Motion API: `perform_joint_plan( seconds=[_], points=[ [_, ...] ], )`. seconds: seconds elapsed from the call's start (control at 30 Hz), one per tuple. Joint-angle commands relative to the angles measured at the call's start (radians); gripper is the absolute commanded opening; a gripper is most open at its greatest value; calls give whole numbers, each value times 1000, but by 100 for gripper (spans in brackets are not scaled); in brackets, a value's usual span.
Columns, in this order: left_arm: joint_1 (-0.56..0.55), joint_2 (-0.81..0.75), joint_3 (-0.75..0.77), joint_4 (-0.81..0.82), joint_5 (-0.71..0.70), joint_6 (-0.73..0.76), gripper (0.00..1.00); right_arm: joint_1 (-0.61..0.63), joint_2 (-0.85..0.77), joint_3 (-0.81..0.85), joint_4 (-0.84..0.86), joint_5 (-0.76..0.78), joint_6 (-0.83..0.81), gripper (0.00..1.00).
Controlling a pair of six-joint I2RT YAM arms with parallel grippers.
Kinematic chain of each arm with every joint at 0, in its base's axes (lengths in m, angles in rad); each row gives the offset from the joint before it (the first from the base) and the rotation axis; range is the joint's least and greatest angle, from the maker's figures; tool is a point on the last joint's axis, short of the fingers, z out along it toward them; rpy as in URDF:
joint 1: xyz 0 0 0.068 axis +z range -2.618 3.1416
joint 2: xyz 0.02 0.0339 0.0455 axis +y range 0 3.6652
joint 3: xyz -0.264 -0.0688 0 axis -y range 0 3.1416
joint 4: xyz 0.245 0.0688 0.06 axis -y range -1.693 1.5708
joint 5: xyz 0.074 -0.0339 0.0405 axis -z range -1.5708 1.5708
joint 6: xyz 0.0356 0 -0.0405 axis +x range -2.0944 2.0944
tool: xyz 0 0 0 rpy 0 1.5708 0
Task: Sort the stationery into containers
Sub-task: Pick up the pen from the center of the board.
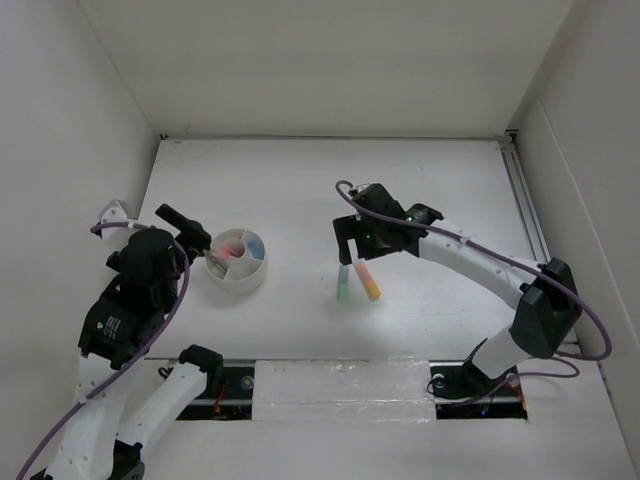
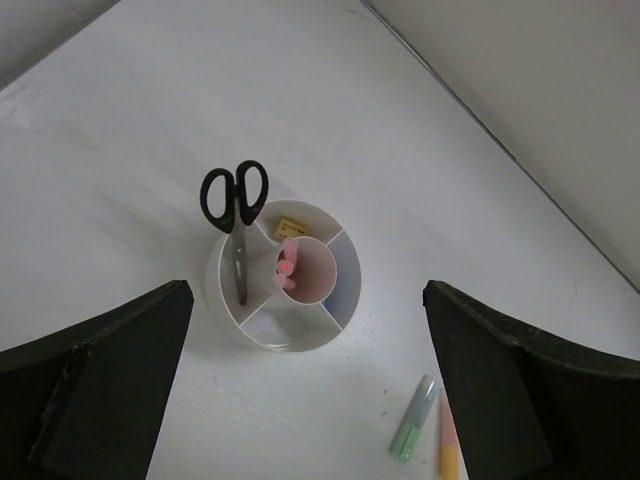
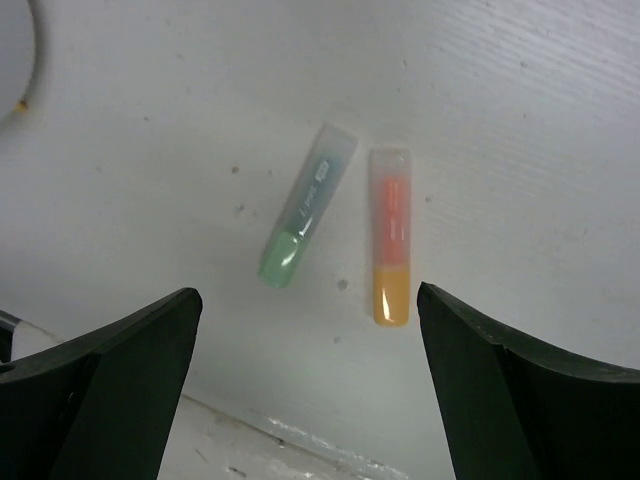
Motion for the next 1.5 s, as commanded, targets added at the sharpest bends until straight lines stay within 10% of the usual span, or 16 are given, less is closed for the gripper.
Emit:
perform_joint_plan(
  seconds=[0.0,0.83,1.1,1.23,1.47],
  points=[
    [-5,12,-6,71,52,37,100,-3,-88,-44,-69,27,66,95],
    [-16,84,38,172,265,141,100,-20,189,-161,38,19,-21,72],
    [-16,103,100,163,265,151,100,-51,237,-182,69,-28,-41,39],
    [-16,113,100,172,274,160,100,-51,237,-205,69,-39,-51,0],
    [-16,201,109,281,507,197,100,-51,50,-61,-101,72,29,0]
  ],
)
